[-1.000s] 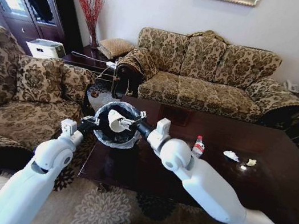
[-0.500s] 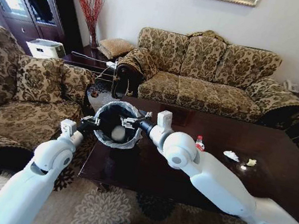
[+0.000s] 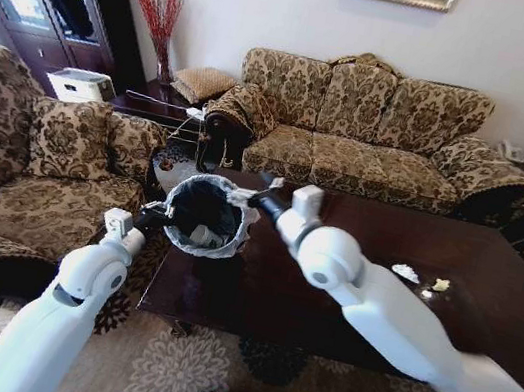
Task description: Move to the front of the table and place the trash on the table into the trash bin.
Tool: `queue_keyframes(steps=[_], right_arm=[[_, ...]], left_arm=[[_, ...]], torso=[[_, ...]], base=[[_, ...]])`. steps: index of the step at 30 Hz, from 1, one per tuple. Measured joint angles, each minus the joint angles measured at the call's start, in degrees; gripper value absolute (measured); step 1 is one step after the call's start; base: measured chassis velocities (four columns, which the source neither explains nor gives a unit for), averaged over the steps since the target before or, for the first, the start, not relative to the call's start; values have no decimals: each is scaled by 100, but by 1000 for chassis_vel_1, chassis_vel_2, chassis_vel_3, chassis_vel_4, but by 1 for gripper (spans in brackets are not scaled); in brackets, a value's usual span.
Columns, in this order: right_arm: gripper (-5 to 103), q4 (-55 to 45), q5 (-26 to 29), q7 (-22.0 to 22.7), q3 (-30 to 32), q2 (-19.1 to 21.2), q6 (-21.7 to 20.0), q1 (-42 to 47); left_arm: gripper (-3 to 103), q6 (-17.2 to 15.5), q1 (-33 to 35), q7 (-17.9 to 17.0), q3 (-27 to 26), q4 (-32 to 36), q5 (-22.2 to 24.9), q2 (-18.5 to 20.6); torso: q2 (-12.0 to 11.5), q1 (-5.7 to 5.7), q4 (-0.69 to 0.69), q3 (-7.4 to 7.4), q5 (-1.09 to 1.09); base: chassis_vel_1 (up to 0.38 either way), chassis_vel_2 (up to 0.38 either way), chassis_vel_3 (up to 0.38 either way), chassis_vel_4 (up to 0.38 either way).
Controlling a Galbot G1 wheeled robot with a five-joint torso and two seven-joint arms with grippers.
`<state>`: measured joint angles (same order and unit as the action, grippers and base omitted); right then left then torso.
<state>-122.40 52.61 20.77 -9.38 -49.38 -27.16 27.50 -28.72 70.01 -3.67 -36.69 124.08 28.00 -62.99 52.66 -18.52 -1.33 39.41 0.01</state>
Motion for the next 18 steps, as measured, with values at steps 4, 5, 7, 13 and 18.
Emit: queue_keyframes(steps=[4,5,7,13,18], right_arm=[[100,-94,-568,-301,1147,204,41,1240],[100,-127,-835,-362,1448,233,109,1767],[100,-98,-1210,-375,1698,154,208,2407],[100,148,-2035,-837,2311,-321,566,3525],[100,194,-2729,-1382,3281,-829,1094,4629]], left_arm=[[1,11,74,13,-5,78,-18,-124],[1,36,112,22,-14,104,-40,-174],[1,98,269,54,-114,198,-109,-252],[1,150,497,12,-188,379,-233,-422],[1,362,518,20,-82,379,-284,-580]], torso=[[0,0,1,0,0],[0,1,3,0,1],[0,1,9,0,-1],[0,2,-8,-1,-1],[0,2,5,-1,0]], base=[[0,0,0,0],[0,0,0,0],[0,0,0,0],[0,0,0,0],[0,0,0,0]])
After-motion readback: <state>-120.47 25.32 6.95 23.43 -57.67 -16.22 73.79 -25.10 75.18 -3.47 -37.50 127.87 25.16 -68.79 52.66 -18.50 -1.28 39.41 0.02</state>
